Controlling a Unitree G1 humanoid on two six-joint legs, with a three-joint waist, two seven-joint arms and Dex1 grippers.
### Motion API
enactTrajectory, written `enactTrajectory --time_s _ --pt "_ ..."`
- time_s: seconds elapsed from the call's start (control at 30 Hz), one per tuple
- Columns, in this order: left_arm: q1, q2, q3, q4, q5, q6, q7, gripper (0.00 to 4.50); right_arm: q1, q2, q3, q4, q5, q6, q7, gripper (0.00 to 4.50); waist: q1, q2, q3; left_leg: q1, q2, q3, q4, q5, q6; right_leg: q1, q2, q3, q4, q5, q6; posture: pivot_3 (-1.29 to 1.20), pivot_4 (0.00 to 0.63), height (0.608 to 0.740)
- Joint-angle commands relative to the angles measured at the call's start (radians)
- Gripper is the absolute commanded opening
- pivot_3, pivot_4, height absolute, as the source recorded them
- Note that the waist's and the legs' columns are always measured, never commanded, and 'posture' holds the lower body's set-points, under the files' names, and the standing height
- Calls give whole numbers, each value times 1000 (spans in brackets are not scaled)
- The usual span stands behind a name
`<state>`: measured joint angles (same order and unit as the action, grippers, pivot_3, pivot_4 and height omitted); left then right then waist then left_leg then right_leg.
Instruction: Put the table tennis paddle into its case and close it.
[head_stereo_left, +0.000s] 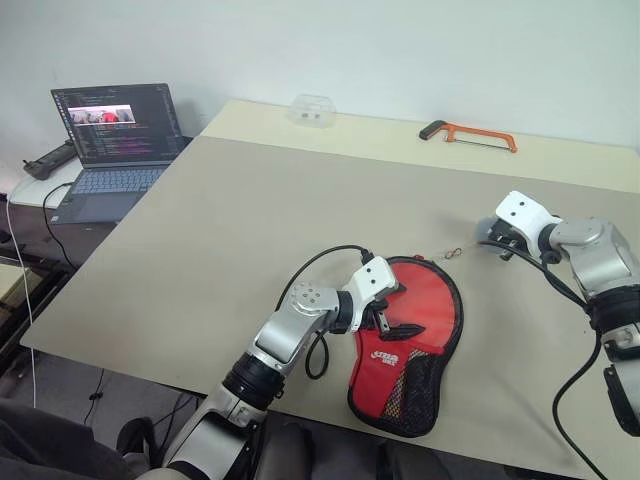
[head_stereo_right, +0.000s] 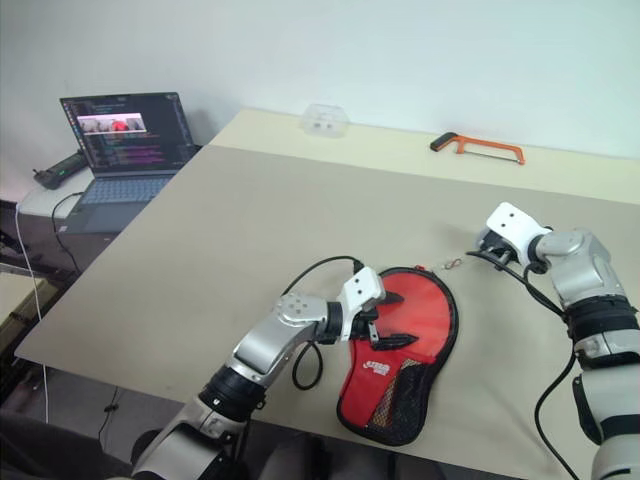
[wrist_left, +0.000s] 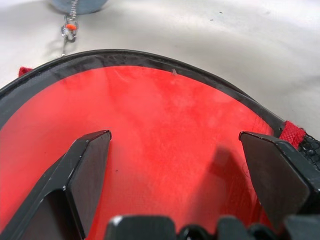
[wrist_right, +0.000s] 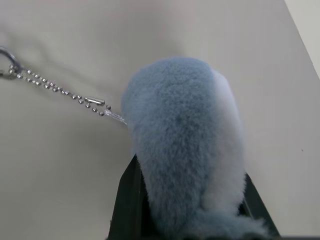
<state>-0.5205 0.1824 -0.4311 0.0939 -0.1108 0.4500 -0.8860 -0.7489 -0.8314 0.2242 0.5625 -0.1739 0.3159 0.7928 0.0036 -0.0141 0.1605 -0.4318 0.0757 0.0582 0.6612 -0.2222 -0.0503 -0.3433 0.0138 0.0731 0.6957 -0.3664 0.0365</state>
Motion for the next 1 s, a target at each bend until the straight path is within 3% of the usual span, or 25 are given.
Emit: enactTrajectory --time_s 0.03,0.53,0.83,1.0 --pt "1 2 -19 15 8 7 -8 4500 49 -78 -44 -54 -14 22 22 515 1 0 0 0 0 0 0 0 0 0 0 0 0 0 0 0 150 740" --pt "-20 3 -38 56 18 -5 -19 4500 362 -294 -128 -330 21 31 163 515 24 2 -1 0 -5 -3 0 -1 1 7 -3 -2 -7 0 0 0 150 740" --pt "-49 -9 -49 91 17 -17 -30 4500 741 -495 -314 -680 211 39 445 512 21 3 -2 0 -11 -9 0 -4 7 11 -7 -4 -13 -1 2 0 150 740" --pt "-70 -28 -49 121 21 -22 -31 4500 924 -530 -420 -799 259 43 532 491 21 2 -2 0 -12 -10 0 -4 7 12 -7 -4 -13 -1 2 0 150 740"
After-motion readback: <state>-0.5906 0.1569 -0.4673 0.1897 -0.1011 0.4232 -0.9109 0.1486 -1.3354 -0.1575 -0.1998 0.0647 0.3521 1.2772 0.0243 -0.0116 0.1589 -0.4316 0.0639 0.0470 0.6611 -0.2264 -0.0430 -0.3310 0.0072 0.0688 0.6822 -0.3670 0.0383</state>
